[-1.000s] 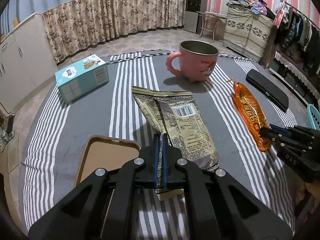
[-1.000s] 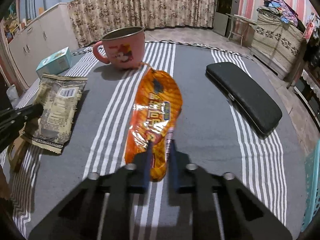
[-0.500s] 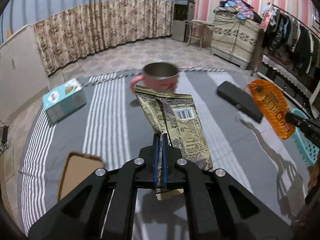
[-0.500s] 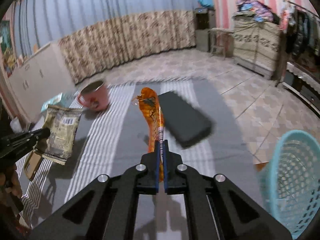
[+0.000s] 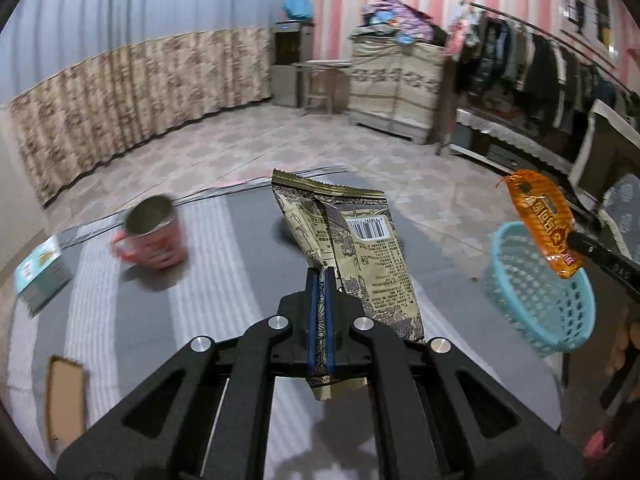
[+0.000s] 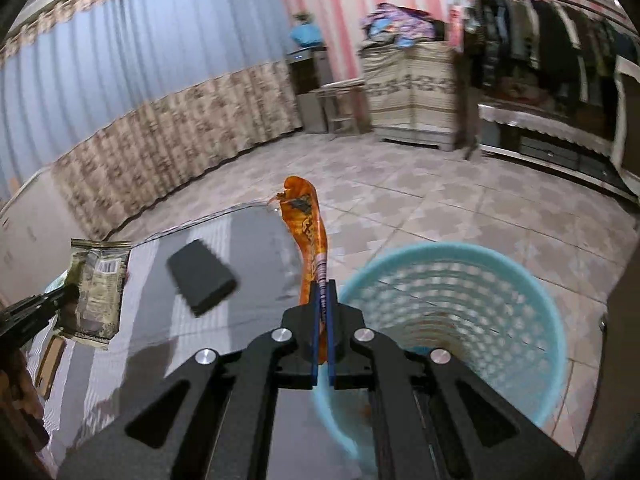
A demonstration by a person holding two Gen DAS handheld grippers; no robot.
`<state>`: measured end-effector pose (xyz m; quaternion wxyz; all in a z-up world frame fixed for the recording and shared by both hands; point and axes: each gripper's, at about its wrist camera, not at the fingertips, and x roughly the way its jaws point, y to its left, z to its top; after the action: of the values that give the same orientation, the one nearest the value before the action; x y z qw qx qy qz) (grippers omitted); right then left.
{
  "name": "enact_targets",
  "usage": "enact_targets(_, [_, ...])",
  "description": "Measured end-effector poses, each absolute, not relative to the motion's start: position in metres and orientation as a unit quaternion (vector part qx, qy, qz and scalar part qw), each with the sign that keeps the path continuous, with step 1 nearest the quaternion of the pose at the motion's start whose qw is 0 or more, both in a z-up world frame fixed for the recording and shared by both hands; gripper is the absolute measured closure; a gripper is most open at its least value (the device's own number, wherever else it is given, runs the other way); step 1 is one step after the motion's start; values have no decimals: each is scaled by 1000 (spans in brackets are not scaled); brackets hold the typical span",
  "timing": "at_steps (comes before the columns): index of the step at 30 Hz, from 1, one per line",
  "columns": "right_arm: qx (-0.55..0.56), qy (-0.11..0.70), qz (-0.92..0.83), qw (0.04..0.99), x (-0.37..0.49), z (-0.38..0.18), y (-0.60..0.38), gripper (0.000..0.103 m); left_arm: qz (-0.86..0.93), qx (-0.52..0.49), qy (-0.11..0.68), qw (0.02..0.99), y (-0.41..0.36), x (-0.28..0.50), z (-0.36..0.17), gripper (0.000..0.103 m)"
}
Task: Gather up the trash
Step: 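Carry the beige and orange snack bags over the blue basket, then open the left tool to drop the beige snack bag into the basket, then open the right tool to drop the orange snack bag into the basket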
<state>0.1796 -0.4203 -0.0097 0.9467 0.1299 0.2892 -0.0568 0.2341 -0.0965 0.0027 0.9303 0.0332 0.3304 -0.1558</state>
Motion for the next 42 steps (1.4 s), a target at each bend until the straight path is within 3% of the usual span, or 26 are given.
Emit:
enact_targets(18, [183,317,-166,916,154,-53,-546,100,-313,86,321,890,-322,228,-31,100])
enact_targets(20, [192,319,-170,912,152,-59,-556,100,-316,85,325,887,-327,234,-32,95])
enact_targets(24, [205,319,-172,909,150,-63,-564,100,-309,80,327,890,-329,239,-35,64])
enact_targets(33, [169,333,-152,915,161,-62,-533,100,-247,67,293,921,-293,243,-14,17])
enact_targets(37, [158,348,-144,913,173,-68,-519,100,-226,56,278,932,-270,242,-1,7])
enact_targets(42, [125,383,-143,904,192,-79,-494,98,-201,52,271,940,-243,239,6,6])
